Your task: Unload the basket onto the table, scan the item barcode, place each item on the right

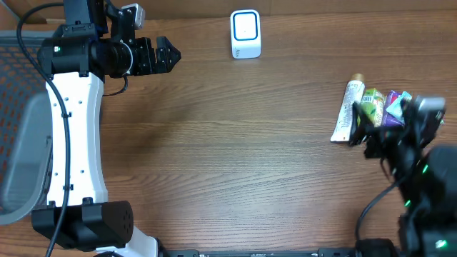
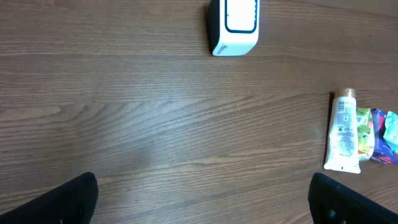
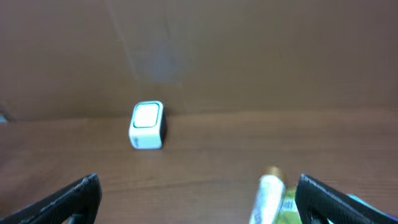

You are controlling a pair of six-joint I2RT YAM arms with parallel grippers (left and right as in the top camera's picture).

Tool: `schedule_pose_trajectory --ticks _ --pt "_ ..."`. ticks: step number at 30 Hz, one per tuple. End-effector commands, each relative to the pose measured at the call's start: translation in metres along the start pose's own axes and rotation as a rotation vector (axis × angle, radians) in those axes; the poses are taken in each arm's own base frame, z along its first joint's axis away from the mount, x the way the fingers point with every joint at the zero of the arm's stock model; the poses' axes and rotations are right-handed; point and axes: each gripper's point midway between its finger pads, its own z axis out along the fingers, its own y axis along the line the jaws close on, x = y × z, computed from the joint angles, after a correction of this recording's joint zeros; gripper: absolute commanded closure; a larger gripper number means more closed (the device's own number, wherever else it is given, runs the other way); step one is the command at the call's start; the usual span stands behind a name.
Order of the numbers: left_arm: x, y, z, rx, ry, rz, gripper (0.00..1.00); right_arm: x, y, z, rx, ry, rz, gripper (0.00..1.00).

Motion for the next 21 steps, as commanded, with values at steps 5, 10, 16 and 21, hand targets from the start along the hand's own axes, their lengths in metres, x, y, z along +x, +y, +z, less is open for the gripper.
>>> schedule_pose_trajectory --ticks 5,10,16,21 --pt "0.001 -0.005 0.003 0.007 0.006 0.004 0.01 0.058 0.005 -0.005 -0.062 -0.121 -0.027 0.0" --pt "0.001 -0.005 0.003 0.007 0.006 0.004 0.01 0.095 0.0 -0.006 -0.065 -0.149 -0.029 0.0" --pt "0.001 -0.005 0.003 0.007 0.005 0.004 0.0 0.124 -0.005 -0.006 -0.065 -0.174 -0.031 0.0" --pt "0.001 -0.005 0.003 0.007 0.006 0.004 0.0 0.138 -0.012 -0.003 -0.034 -0.159 -0.027 0.0"
